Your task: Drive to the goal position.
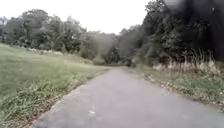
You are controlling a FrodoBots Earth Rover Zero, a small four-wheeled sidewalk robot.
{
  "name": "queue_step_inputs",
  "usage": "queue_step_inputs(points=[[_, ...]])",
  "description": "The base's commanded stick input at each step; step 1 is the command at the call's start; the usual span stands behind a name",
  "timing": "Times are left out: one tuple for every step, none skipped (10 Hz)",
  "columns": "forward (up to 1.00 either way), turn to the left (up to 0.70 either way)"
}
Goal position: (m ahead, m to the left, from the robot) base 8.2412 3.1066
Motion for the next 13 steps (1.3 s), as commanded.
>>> queue_step_inputs(points=[[0.5, 0.0], [0.5, 0.0], [0.5, 0.0], [0.5, 0.0], [0.5, 0.0], [0.5, 0.0], [0.5, 0.0], [0.5, 0.0], [0.5, 0.0], [0.5, 0.0], [0.5, 0.0], [0.5, 0.0], [0.5, 0.0]])
